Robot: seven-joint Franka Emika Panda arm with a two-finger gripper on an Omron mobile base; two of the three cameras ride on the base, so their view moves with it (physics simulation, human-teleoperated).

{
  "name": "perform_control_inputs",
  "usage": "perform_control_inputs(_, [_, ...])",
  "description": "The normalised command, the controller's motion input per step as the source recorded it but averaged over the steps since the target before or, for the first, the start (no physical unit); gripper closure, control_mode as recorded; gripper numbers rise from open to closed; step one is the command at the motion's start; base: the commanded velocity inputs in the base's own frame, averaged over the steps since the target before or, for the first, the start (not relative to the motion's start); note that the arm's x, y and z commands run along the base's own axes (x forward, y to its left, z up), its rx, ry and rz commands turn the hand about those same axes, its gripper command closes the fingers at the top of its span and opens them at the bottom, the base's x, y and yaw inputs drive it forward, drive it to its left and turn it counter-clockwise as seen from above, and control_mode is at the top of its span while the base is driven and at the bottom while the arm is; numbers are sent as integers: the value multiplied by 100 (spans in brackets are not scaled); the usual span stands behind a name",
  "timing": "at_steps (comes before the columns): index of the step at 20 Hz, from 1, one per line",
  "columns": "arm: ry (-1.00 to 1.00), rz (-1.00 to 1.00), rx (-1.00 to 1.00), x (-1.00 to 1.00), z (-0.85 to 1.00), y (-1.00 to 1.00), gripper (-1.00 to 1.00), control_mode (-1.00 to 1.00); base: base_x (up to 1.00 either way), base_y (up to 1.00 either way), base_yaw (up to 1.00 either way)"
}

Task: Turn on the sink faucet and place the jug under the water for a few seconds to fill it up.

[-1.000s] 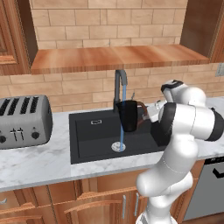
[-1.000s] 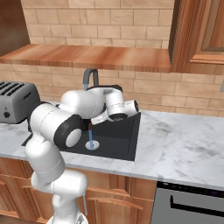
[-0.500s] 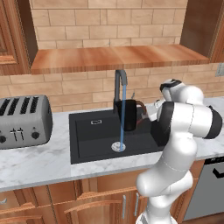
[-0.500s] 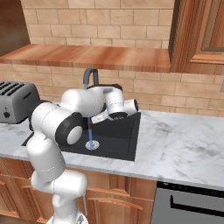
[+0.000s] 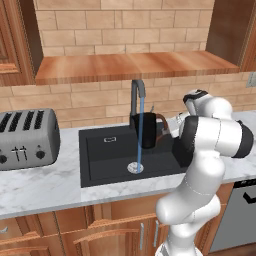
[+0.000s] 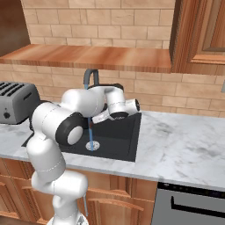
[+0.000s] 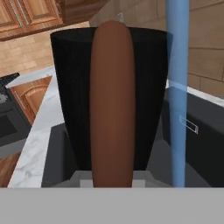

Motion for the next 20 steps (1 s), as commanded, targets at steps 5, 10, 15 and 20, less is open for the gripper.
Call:
perform_control_inputs(5, [-13,0,0,-6,5,0,100,-100,0,0,0])
perform_control_inputs(10, [-8,2,0,0,0,0,100,-100,0,0,0])
perform_control_inputs(15, [-2,2,0,0,0,0,100,-100,0,0,0])
perform_control_inputs(20, [0,2,0,0,2,0,100,-100,0,0,0])
